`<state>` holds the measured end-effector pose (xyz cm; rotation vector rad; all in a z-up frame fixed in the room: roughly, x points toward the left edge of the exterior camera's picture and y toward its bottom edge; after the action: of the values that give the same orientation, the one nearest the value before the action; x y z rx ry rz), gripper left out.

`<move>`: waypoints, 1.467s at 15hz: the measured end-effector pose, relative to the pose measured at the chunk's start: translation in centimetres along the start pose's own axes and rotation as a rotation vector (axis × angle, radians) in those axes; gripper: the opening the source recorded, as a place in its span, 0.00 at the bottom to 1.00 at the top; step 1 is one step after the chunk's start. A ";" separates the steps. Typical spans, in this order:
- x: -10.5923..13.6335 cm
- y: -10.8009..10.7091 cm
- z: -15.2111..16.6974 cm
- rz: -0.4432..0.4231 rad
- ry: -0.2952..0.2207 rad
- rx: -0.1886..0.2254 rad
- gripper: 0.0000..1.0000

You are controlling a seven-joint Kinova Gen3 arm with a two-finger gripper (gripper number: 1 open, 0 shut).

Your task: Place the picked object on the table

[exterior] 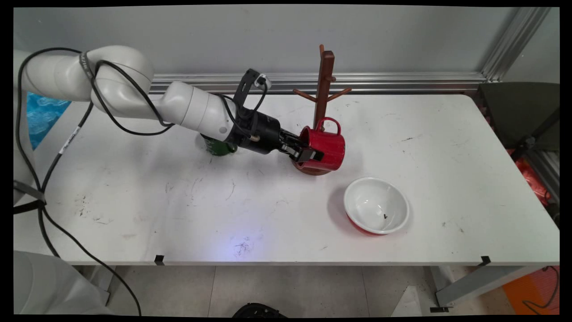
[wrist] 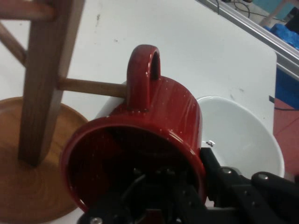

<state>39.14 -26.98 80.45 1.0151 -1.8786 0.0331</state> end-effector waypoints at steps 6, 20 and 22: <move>0.3 1.4 -1.3 -0.003 -0.034 -0.010 0.00; 2.2 3.9 -7.8 0.266 -0.273 -0.010 0.00; 2.8 3.9 -8.7 0.329 -0.309 -0.012 0.00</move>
<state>42.41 -22.50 88.68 0.7234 -2.3109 0.0612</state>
